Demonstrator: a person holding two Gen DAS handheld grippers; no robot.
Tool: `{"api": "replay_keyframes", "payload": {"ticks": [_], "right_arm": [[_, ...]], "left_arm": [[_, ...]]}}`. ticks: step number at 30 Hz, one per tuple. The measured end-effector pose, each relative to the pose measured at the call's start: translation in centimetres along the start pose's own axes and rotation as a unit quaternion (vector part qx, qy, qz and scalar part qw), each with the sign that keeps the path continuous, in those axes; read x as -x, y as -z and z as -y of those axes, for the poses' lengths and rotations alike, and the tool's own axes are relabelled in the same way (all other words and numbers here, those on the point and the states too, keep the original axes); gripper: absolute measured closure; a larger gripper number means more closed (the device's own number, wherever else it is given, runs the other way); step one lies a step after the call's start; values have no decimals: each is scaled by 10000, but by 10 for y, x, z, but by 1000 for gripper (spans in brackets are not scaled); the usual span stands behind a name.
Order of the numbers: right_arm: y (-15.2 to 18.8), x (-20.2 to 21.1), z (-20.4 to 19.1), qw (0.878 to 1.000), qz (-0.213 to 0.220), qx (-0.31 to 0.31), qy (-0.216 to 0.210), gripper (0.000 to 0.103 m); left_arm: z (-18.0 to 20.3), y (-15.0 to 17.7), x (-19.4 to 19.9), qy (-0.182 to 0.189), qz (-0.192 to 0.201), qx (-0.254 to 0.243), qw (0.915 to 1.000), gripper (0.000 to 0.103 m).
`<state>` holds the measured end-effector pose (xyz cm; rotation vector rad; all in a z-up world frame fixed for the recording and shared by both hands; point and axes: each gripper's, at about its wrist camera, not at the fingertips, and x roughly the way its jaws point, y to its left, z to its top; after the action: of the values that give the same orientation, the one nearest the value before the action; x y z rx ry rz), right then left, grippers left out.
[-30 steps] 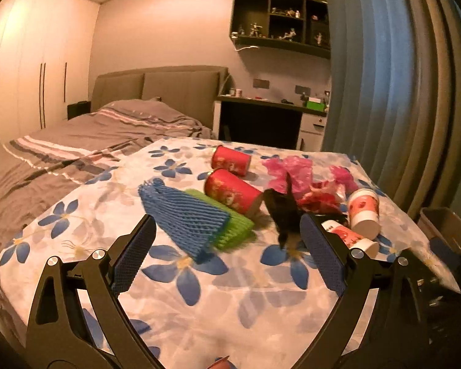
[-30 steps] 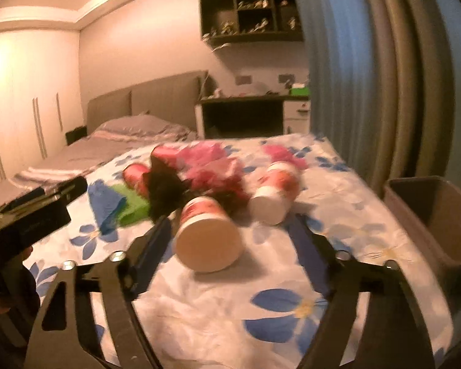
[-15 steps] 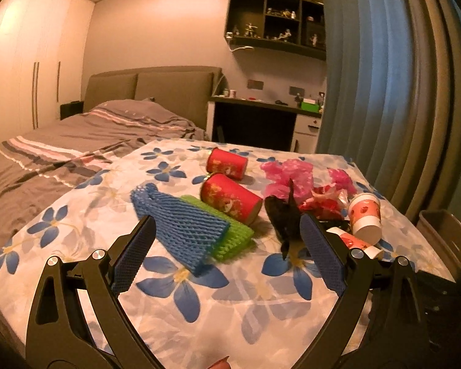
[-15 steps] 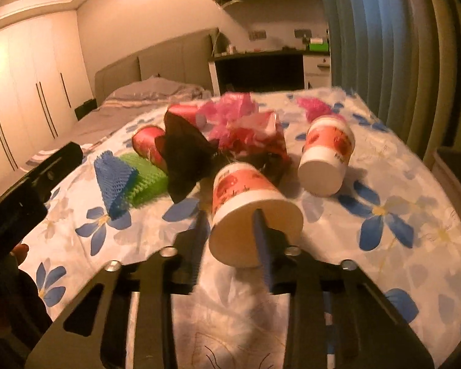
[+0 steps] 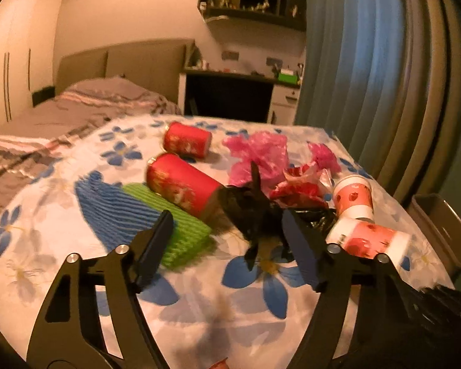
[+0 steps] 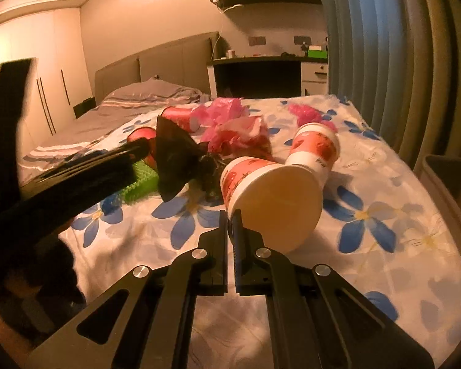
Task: Collect trash
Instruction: 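Grasp the white-and-orange paper cup with the right tool, then grasp the black plastic scrap with the left tool while right holds the cup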
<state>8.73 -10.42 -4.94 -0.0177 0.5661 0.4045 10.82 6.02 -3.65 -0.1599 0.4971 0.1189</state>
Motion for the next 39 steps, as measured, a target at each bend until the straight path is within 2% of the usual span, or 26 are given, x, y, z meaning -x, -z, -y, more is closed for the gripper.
{"api": "replay_keyframes", "payload": {"ticks": [6,9,11,15,21,28,34,39], "right_arm": [[1,13,13,9998,178,54,75,99],[0,18,17,9997,221,38,75,99],[1,21,21,9997,245,33,63,99],[1,25,28,9996,267,6,28,99],[1,33,33,9993,361,-6,13,99],[1,50,40,9984,567,-6,19,99],[4,63,46,9978,660,-31,54,99],[7,73,46,9971,756,-35,84,99]], "left_arm": [[14,-9,-24,71,-236,-87,9997,49],[20,-9,-37,156,-472,-96,9987,63],[22,-7,-44,210,-623,-107,9978,79],[24,-4,-45,273,-697,-132,9971,101],[22,-5,-24,385,-508,28,9980,103],[26,-6,43,450,170,100,9988,103],[19,-14,70,718,336,298,9964,103],[24,-18,87,819,510,256,9950,103]]}}
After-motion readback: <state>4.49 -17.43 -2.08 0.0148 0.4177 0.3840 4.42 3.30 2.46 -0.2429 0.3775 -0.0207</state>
